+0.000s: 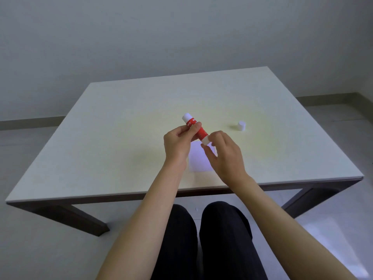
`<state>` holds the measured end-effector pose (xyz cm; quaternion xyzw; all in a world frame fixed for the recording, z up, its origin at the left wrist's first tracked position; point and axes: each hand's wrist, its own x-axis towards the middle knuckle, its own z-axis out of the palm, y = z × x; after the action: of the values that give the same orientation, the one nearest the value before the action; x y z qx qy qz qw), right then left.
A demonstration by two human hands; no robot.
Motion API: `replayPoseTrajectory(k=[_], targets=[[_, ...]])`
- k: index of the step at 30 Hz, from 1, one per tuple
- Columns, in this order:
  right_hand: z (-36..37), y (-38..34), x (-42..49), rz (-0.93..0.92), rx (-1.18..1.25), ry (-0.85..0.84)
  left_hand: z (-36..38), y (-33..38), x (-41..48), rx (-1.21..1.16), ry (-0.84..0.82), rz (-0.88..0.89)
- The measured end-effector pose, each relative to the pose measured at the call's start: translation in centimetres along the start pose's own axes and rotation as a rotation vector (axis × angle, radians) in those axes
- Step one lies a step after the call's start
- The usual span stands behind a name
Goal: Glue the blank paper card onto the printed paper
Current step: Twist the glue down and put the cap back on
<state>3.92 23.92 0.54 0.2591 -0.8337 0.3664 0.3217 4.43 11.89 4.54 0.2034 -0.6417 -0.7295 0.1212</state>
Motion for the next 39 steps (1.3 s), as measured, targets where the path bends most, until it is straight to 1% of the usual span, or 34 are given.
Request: replayPoseTrajectory(k=[1, 2, 3, 4, 6, 7, 8, 10, 11, 12, 13, 14, 16, 18, 19, 20, 21, 23, 24, 25, 28, 32, 35, 37, 39], targets=[[0.1, 0.2, 0.0, -0.147, -0.134, 0.054, 0.0, -0.1, 0.0, 0.009, 0.000, 0.001], [0.2, 0.4, 0.1, -0.232, -0.210, 0.071, 0.0, -0.2, 0.0, 0.019, 0.004, 0.004], [0.2, 0.8, 0.1, -0.260, -0.244, 0.048, -0.1, -0.2, 0.1, 0.033, 0.013, 0.012], [0.3, 1.3, 0.2, -0.238, -0.235, -0.027, -0.2, -0.3, 0.1, 0.053, 0.025, 0.025], [0.3, 2.6, 0.5, -0.092, -0.145, -0.203, -0.7, -0.3, 0.4, 0.132, 0.048, 0.085], [0.3, 3.6, 0.7, 0.000, -0.121, -0.251, -1.0, -0.3, 0.6, 0.230, 0.057, 0.150], [0.2, 4.7, 1.0, 0.079, -0.144, -0.244, -1.5, -0.4, 0.8, 0.380, 0.058, 0.245], [-0.1, 7.2, 2.1, 0.221, -0.326, -0.188, -2.4, -0.6, 1.0, 0.764, 0.044, 0.475], [-0.2, 8.4, 2.6, 0.311, -0.435, -0.211, -2.7, -0.7, 1.1, 0.932, 0.037, 0.567], [-0.3, 9.5, 3.0, 0.386, -0.509, -0.269, -3.0, -0.7, 1.2, 1.045, 0.032, 0.626], [-0.2, 10.5, 3.1, 0.432, -0.545, -0.335, -3.1, -0.7, 1.2, 1.103, 0.032, 0.653], [-0.1, 11.2, 3.1, 0.448, -0.551, -0.382, -3.2, -0.7, 1.3, 1.129, 0.033, 0.661], [0.1, 11.9, 3.1, 0.428, -0.530, -0.407, -3.3, -0.7, 1.3, 1.142, 0.036, 0.665], [-0.2, 12.0, 3.5, 0.409, -0.489, -0.383, -3.3, -0.8, 1.3, 1.152, 0.034, 0.676], [-0.4, 11.8, 3.7, 0.413, -0.428, -0.356, -3.3, -0.8, 1.3, 1.152, 0.032, 0.677], [-0.7, 11.3, 4.0, 0.441, -0.311, -0.318, -3.2, -0.9, 1.3, 1.146, 0.028, 0.675], [-1.0, 10.4, 4.2, 0.498, -0.138, -0.281, -3.2, -0.9, 1.4, 1.134, 0.020, 0.669], [-1.6, 7.7, 4.5, 0.596, 0.296, -0.243, -3.1, -0.9, 1.6, 1.122, -0.016, 0.646], [-1.8, 6.3, 4.5, 0.594, 0.460, -0.243, -2.9, -0.9, 1.6, 1.125, -0.042, 0.633], [-1.8, 5.1, 4.4, 0.571, 0.541, -0.255, -2.6, -1.0, 1.6, 1.129, -0.068, 0.621], [-1.4, 3.1, 3.9, 0.537, 0.563, -0.293, -2.0, -1.1, 1.2, 1.145, -0.113, 0.601], [-1.1, 2.6, 3.5, 0.521, 0.592, -0.312, -1.8, -1.1, 0.8, 1.177, -0.124, 0.592], [-1.3, 2.6, 3.2, 0.457, 0.516, -0.325, -1.6, -1.0, 0.6, 1.225, -0.159, 0.607], [-1.4, 2.6, 3.2, 0.410, 0.466, -0.364, -1.6, -1.0, 0.6, 1.252, -0.177, 0.632], [-1.4, 2.3, 3.2, 0.402, 0.345, -0.415, -1.6, -1.0, 0.6, 1.272, -0.175, 0.647]])
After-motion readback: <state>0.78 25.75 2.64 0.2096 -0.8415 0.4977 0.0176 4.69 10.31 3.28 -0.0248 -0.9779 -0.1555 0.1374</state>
